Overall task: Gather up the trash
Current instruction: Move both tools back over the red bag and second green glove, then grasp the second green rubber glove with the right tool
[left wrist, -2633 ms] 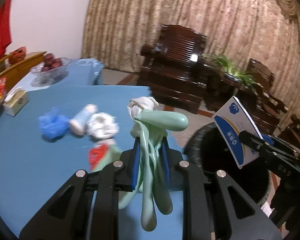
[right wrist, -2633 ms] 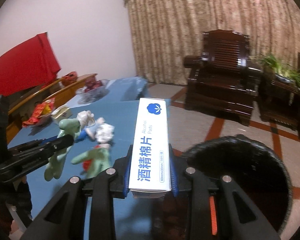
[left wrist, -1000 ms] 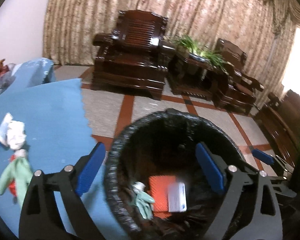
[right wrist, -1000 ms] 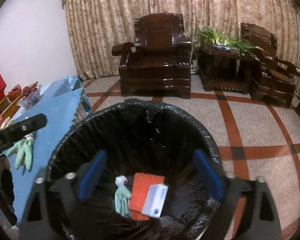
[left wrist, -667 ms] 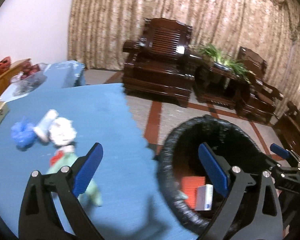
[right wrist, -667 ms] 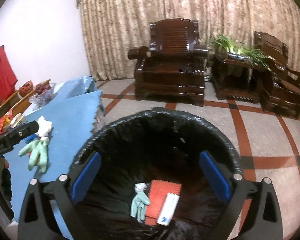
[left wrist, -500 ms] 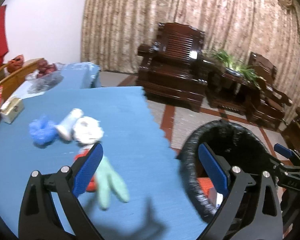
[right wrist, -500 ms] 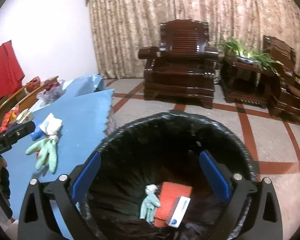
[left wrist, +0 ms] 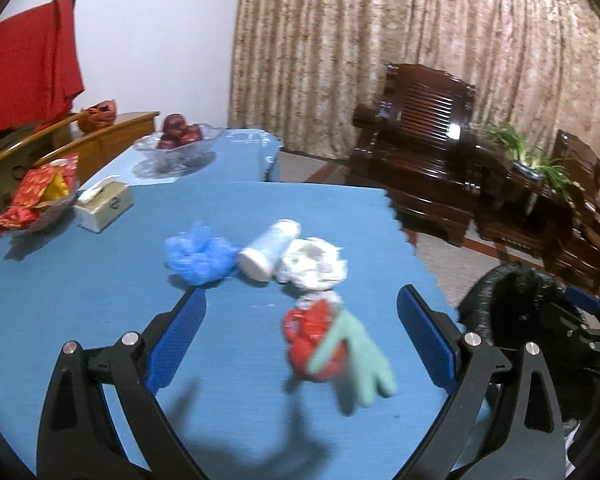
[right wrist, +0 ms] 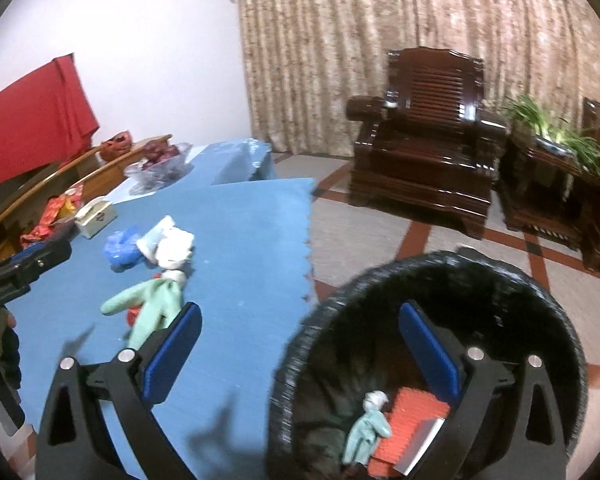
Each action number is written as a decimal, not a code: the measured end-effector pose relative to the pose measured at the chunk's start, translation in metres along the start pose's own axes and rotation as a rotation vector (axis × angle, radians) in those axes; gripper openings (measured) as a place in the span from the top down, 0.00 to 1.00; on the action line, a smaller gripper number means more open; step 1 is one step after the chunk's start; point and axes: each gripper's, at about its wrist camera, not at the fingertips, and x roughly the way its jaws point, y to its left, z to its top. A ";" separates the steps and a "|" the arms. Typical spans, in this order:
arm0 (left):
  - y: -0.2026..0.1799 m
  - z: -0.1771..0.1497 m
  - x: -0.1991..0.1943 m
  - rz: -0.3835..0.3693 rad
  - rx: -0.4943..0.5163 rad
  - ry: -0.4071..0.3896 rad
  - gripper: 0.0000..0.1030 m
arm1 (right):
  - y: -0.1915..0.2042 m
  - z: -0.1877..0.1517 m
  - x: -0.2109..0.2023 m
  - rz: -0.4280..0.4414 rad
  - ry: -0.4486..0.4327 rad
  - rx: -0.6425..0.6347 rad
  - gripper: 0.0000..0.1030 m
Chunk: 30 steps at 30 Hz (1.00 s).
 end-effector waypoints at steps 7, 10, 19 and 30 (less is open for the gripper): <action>0.033 -0.006 0.012 0.052 -0.019 0.018 0.09 | 0.038 0.007 0.027 0.067 0.009 -0.037 0.06; 0.044 -0.011 0.016 0.066 -0.031 0.028 0.09 | 0.054 0.007 0.043 0.092 0.025 -0.057 0.06; 0.067 -0.023 0.032 0.096 -0.049 0.057 0.09 | 0.087 -0.001 0.086 0.127 0.084 -0.085 0.14; 0.078 -0.034 0.050 0.105 -0.066 0.096 0.09 | 0.105 -0.009 0.114 0.173 0.148 -0.126 0.22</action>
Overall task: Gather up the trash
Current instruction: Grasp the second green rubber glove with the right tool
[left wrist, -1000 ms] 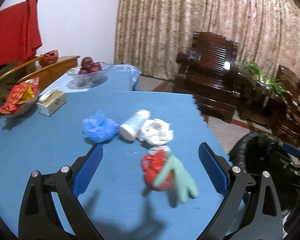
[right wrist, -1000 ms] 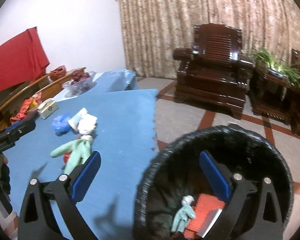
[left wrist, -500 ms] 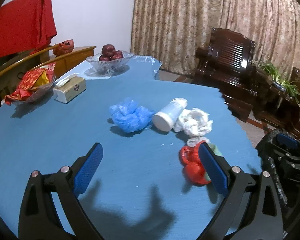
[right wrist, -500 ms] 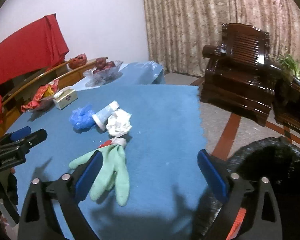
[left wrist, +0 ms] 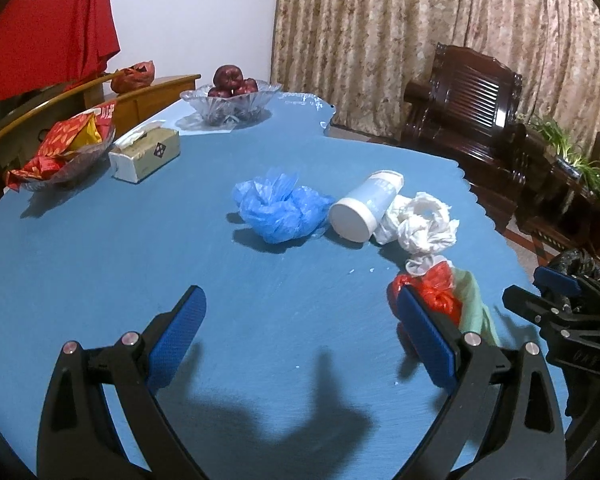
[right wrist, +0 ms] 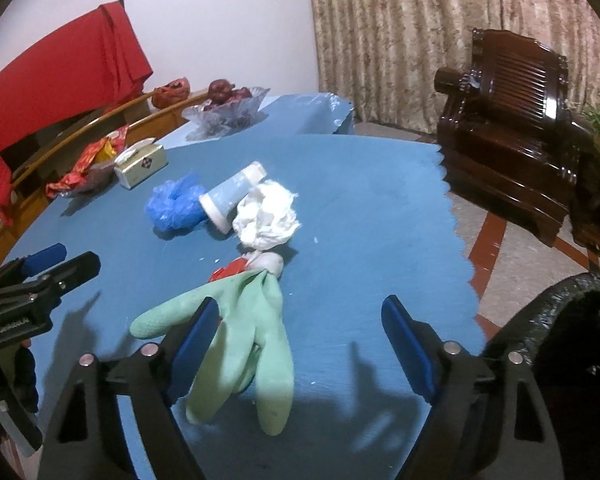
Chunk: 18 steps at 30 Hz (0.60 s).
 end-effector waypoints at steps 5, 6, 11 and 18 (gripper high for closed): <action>0.002 -0.002 0.005 0.008 0.002 0.008 0.09 | 0.002 -0.002 0.012 0.009 0.024 0.000 0.28; 0.003 -0.002 0.006 0.009 0.003 0.008 0.09 | 0.002 -0.002 0.013 0.012 0.027 0.000 0.30; 0.003 -0.004 0.010 0.010 -0.003 0.019 0.09 | 0.006 -0.006 0.025 0.036 0.058 -0.016 0.38; 0.003 -0.007 0.014 0.008 -0.004 0.033 0.09 | 0.011 -0.009 0.037 0.092 0.086 -0.013 0.54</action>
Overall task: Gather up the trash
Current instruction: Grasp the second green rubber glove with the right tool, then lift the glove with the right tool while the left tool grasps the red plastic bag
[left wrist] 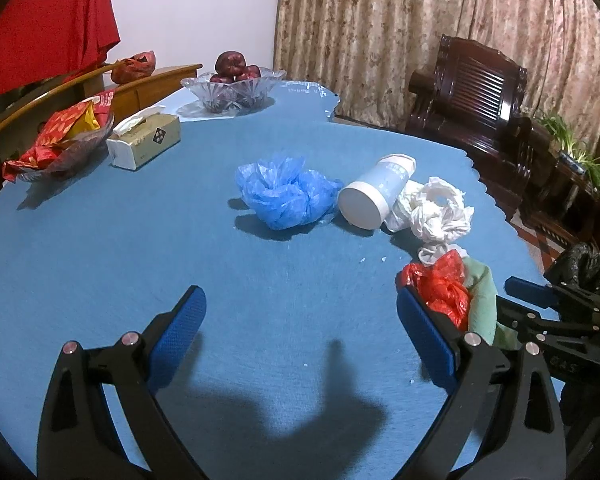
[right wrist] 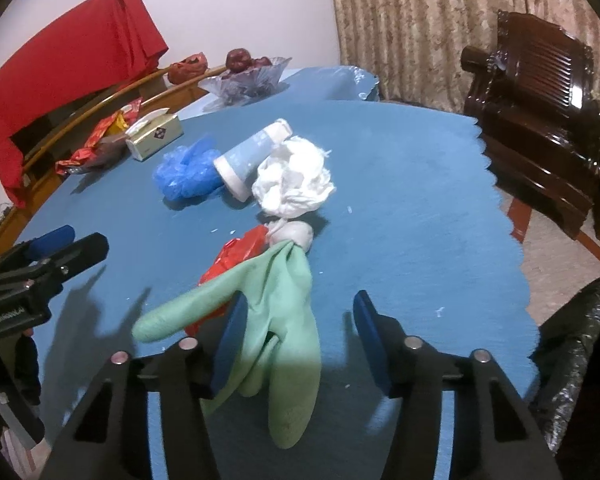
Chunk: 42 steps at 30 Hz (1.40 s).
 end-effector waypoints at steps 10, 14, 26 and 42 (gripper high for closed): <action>-0.005 -0.004 0.001 -0.001 0.003 0.018 0.09 | 0.001 0.000 -0.003 0.074 0.008 0.004 0.83; -0.006 -0.003 0.001 -0.004 0.006 0.020 0.09 | 0.001 0.001 -0.015 0.073 -0.009 0.005 0.83; -0.023 -0.004 0.000 -0.042 0.032 0.024 0.09 | -0.021 -0.004 -0.053 0.018 -0.040 0.048 0.95; -0.014 -0.003 -0.001 -0.005 0.021 0.019 0.09 | -0.004 -0.006 -0.020 0.058 0.016 0.021 0.62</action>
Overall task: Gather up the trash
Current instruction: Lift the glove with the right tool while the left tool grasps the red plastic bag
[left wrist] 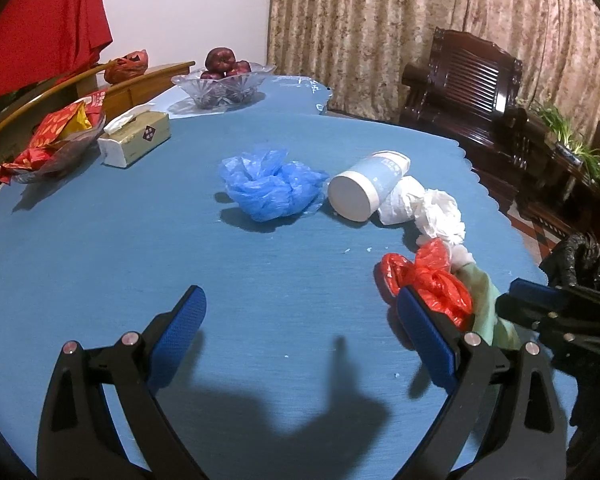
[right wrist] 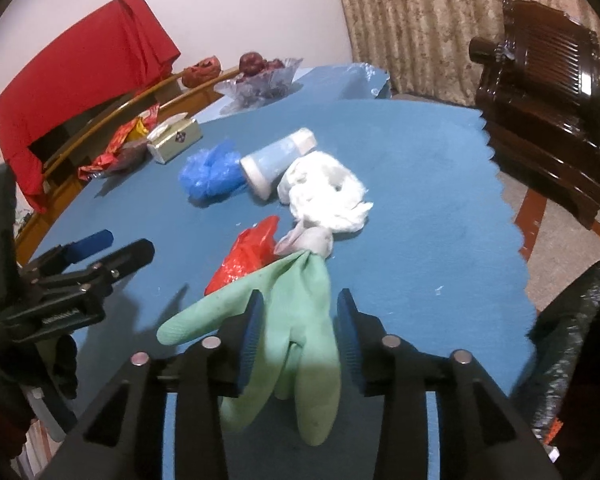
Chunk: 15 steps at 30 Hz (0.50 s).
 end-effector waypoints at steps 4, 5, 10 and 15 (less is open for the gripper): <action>0.001 -0.001 0.001 -0.004 -0.003 0.007 0.09 | -0.003 -0.006 0.017 0.018 0.057 0.016 0.64; 0.000 -0.002 0.001 -0.005 -0.003 0.007 0.09 | -0.003 -0.008 0.018 0.035 0.063 0.021 0.74; 0.000 -0.002 0.001 -0.009 0.003 0.010 0.09 | 0.000 -0.010 0.003 0.024 0.028 -0.014 0.82; -0.007 -0.003 -0.001 -0.021 0.004 0.007 0.09 | -0.008 -0.011 -0.022 -0.001 -0.002 0.006 0.82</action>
